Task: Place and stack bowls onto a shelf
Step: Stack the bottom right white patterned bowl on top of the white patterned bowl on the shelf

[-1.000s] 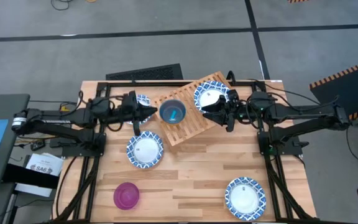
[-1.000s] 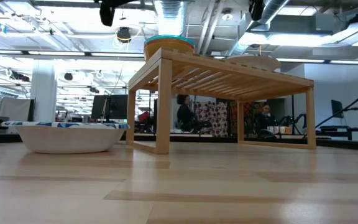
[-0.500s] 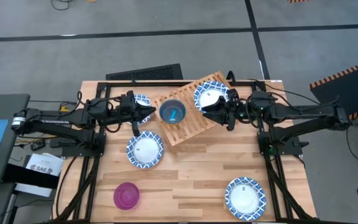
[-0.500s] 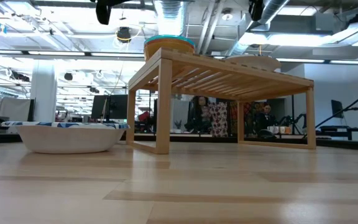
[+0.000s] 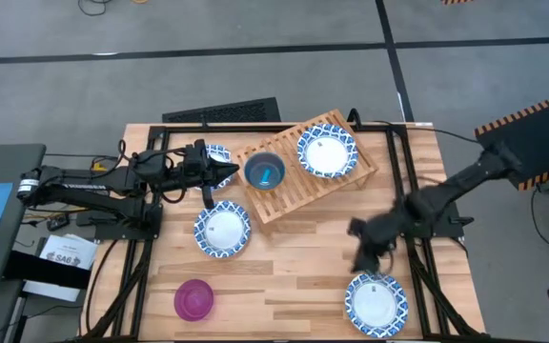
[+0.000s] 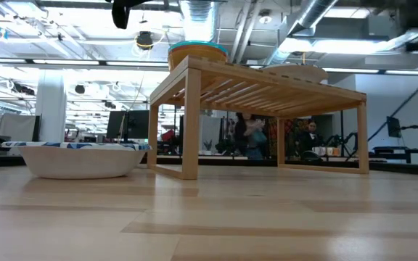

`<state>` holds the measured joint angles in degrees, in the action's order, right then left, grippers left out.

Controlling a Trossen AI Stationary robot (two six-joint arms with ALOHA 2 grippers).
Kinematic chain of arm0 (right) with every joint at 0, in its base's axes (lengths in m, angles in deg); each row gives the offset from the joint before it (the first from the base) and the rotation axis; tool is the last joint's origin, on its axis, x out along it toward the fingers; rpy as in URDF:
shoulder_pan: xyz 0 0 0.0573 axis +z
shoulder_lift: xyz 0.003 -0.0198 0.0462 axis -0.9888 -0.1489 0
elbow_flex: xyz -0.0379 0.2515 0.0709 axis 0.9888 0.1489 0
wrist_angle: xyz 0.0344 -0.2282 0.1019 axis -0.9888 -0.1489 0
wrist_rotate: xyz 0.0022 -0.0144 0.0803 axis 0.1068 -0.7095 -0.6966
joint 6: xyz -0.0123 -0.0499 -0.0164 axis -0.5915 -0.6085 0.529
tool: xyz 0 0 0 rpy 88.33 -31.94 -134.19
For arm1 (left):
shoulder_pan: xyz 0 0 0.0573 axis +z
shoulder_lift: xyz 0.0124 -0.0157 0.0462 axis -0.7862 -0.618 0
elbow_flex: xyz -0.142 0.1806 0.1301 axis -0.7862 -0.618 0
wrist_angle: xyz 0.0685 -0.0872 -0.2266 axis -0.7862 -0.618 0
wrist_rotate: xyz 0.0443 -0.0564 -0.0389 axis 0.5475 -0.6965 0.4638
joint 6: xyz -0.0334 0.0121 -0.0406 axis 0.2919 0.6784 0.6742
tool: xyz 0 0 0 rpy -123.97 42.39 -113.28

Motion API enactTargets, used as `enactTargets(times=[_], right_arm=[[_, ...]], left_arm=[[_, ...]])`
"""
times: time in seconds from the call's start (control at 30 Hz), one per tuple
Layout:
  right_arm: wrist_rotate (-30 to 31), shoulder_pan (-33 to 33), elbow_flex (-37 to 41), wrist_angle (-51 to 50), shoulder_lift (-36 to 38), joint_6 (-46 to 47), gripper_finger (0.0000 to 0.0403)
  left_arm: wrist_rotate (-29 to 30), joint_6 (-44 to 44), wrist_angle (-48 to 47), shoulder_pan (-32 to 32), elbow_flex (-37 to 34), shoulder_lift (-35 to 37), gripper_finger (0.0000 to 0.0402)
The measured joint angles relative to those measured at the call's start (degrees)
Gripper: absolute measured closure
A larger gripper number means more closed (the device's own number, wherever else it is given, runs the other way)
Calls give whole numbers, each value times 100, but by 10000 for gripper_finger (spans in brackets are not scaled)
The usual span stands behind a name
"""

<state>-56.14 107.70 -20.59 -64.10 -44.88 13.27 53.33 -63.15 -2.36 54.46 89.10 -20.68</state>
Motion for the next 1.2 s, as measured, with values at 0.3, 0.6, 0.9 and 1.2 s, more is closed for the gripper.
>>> enactTargets(times=[0.3,0.6,0.9,1.2], right_arm=[[-34,1604,953,-714,-317,1423,163],[67,2058,1480,-752,-378,2192,163],[42,2062,1502,-317,-975,1945,163],[-42,2058,1502,261,-1514,1874,209]], left_arm=[[0,72,11,0,0,0,401],[1,162,41,0,0,0,401],[133,173,55,0,1,0,401],[197,170,57,2,2,0,401]])
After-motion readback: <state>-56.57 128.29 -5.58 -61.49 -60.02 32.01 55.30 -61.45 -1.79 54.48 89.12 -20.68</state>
